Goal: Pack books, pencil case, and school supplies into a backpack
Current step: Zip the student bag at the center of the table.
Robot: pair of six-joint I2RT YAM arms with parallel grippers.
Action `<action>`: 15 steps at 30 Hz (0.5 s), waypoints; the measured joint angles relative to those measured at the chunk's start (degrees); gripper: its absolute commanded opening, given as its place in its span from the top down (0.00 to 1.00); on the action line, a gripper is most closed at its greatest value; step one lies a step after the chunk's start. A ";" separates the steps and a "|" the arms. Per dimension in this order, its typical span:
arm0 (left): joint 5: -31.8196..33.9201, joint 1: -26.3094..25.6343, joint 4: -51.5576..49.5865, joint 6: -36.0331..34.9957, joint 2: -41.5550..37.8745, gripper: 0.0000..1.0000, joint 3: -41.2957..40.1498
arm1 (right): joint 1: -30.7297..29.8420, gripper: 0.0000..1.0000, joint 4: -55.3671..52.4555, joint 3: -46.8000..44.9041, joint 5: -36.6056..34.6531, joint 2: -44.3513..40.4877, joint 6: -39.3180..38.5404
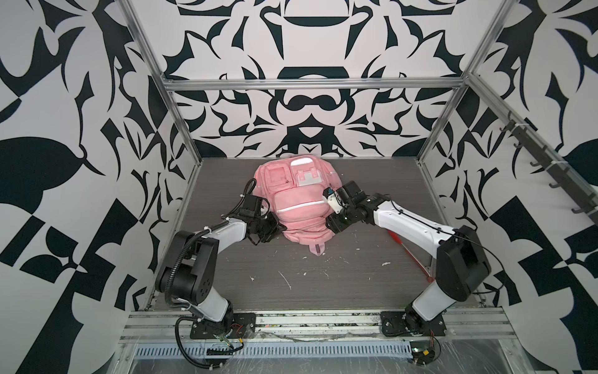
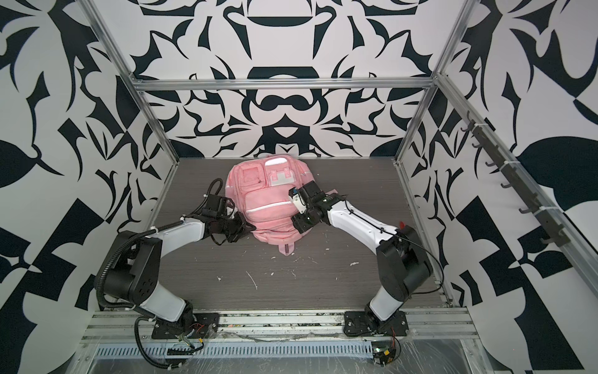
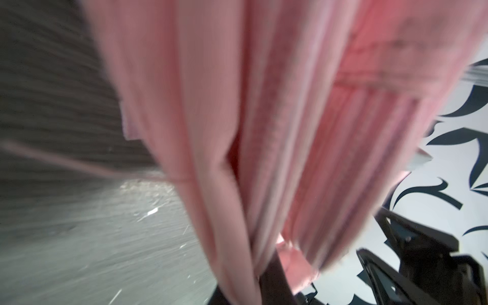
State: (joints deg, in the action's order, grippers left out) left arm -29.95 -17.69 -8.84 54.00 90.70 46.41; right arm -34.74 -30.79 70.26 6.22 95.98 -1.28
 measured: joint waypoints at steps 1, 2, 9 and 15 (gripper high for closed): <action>-0.26 0.04 -0.81 -0.85 -0.13 1.00 0.20 | -0.39 0.39 0.22 0.57 0.00 1.42 0.09; -0.52 0.13 -1.29 -1.53 -0.31 1.00 0.24 | -0.68 0.41 0.33 1.03 0.00 2.47 0.20; -1.40 0.87 -4.02 -3.74 -1.70 1.00 0.17 | -2.34 0.64 0.50 4.15 -1.14 7.48 0.70; -1.62 1.29 -4.33 -4.13 -3.54 1.00 -0.74 | -3.26 0.94 0.37 4.87 -4.20 7.76 0.42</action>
State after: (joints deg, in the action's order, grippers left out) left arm -31.57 -16.40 -13.17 49.87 87.15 45.67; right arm -38.00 -30.41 75.13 2.02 103.74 -0.86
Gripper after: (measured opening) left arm 0.093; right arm 0.121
